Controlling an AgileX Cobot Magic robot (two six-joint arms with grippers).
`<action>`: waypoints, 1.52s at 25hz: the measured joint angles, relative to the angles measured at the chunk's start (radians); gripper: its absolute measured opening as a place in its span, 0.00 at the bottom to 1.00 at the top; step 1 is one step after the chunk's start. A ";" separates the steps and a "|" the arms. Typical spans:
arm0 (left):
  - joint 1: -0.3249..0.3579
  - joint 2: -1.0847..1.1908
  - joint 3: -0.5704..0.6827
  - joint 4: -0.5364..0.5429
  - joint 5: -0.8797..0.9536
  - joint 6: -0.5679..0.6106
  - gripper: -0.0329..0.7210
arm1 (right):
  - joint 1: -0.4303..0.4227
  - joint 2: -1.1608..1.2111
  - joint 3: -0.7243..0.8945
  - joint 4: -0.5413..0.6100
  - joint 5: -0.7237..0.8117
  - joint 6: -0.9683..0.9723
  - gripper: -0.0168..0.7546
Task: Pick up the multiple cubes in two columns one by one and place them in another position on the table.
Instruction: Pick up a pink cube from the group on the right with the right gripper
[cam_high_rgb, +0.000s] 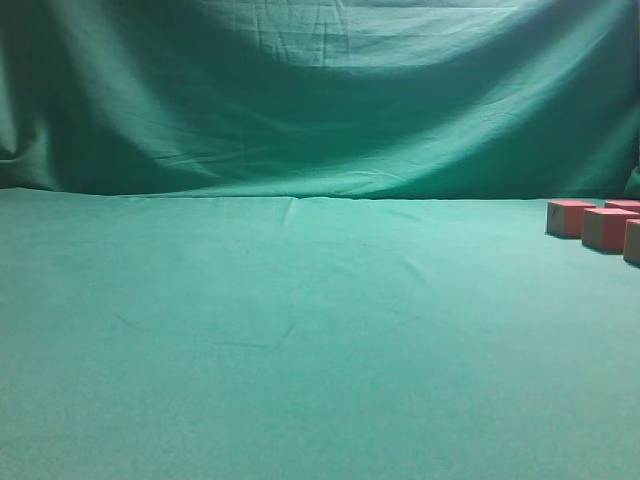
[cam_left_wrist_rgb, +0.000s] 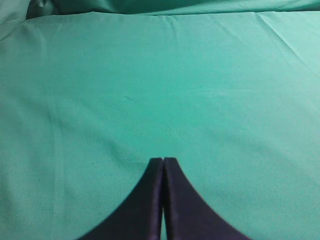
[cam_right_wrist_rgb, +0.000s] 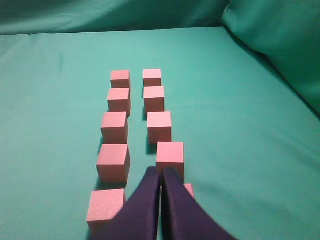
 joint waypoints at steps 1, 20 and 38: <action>0.000 0.000 0.000 0.000 0.000 0.000 0.04 | 0.000 0.000 0.000 0.000 0.000 0.000 0.02; 0.000 0.000 0.000 0.000 0.000 0.000 0.04 | 0.000 0.000 0.000 0.000 0.000 0.000 0.02; 0.000 0.000 0.000 0.000 0.000 0.000 0.04 | 0.000 0.000 0.001 0.040 -0.382 0.040 0.02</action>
